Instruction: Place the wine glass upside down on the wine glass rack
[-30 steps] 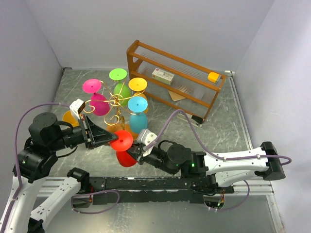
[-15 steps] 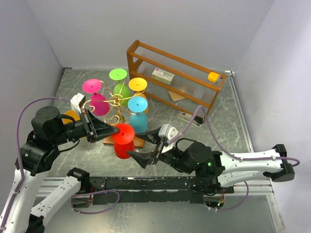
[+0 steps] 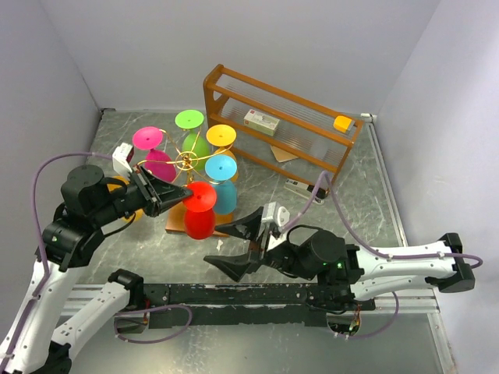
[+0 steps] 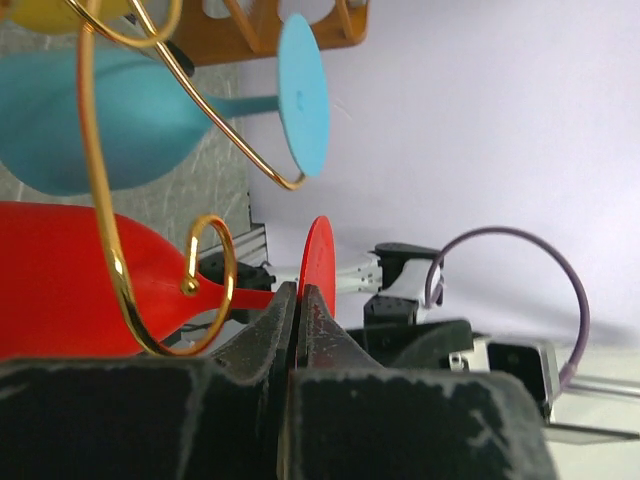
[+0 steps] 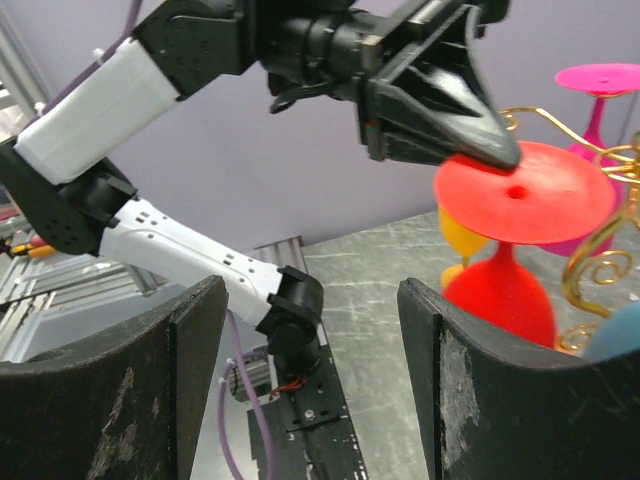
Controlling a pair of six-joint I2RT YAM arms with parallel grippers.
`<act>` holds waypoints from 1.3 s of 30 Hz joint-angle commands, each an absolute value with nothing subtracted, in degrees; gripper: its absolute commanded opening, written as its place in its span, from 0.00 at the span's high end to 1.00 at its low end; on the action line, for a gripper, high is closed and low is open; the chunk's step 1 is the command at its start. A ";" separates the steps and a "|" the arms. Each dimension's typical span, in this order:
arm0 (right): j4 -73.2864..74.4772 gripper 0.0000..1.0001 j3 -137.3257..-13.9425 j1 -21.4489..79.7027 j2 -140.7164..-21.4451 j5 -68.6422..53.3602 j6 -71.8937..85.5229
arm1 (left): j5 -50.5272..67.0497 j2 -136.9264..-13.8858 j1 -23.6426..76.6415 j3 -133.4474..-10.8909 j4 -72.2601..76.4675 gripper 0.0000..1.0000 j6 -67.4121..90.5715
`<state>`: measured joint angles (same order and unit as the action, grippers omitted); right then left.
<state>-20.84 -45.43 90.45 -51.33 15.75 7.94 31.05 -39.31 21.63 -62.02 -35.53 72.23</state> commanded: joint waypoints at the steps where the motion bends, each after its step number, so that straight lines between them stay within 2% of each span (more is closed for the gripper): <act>1: -24.60 0.31 -46.40 90.69 -53.27 12.43 9.63 | 25.60 -40.03 21.71 -61.09 -30.92 0.93 73.87; 11: -25.40 0.30 -45.12 90.70 -51.66 15.74 10.01 | 12.87 -39.91 21.71 -65.01 -37.11 0.93 71.76; 39: -13.16 0.32 -49.57 90.70 -58.08 43.29 13.58 | 5.97 -36.18 21.76 -64.34 -41.37 0.93 72.25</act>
